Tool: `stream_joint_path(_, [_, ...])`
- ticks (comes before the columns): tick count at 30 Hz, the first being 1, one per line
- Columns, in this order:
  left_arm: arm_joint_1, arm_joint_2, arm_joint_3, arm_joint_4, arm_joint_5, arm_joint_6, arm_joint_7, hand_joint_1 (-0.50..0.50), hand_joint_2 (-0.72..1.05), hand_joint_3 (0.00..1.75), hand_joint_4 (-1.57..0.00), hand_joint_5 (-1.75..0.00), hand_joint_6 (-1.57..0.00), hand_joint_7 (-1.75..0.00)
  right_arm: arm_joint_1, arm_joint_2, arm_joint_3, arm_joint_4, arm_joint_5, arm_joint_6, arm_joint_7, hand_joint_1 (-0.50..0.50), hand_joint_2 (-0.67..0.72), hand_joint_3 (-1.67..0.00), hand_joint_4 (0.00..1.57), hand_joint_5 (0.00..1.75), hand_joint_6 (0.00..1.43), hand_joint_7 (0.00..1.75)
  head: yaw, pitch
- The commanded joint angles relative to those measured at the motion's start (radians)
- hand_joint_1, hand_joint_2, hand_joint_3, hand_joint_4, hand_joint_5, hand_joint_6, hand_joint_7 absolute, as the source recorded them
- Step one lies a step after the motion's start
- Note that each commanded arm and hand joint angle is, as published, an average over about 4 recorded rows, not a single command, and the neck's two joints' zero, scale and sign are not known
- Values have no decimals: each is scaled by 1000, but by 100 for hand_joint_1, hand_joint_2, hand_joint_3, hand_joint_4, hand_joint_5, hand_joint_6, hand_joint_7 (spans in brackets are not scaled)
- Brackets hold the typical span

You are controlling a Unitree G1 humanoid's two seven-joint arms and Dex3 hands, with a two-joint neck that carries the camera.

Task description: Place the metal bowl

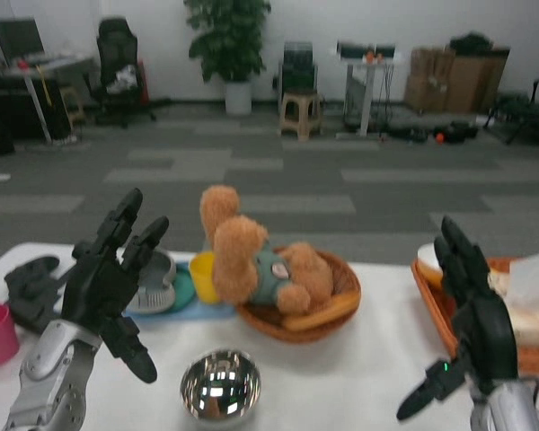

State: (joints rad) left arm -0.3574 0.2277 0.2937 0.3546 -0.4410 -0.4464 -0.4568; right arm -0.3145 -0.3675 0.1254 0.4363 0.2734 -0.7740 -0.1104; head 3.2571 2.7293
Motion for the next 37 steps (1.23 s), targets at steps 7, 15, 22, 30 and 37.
stream_joint_path(7, [-125,-24,-59,91,-1,-113,68,-50,-72,9,0,-21,0,0,-29,-18,-6,0,25,-8,-3,-21,69,0,0,0,0,10,-56,195])
stream_joint_path(15, [-137,-27,-99,145,-2,-142,100,-50,-70,9,0,-10,0,0,-38,-19,-9,6,33,-10,-3,-21,72,0,0,0,0,14,-53,220])
stream_joint_path(22, [-136,-42,-105,160,-3,-146,109,-50,-64,9,0,-10,0,0,-41,-23,-9,14,38,-11,-4,-21,72,0,0,0,0,14,-68,151])
stream_joint_path(30, [-122,-42,-103,159,-1,-146,119,-50,-64,9,0,-10,0,0,-41,-23,-8,21,45,-14,-5,-21,72,0,0,0,0,12,-92,77])
stream_joint_path(37, [-120,-42,-105,161,1,-146,129,-50,-64,9,0,-10,0,0,-41,-22,-9,31,49,-19,-6,-21,72,0,0,0,0,14,-85,64])
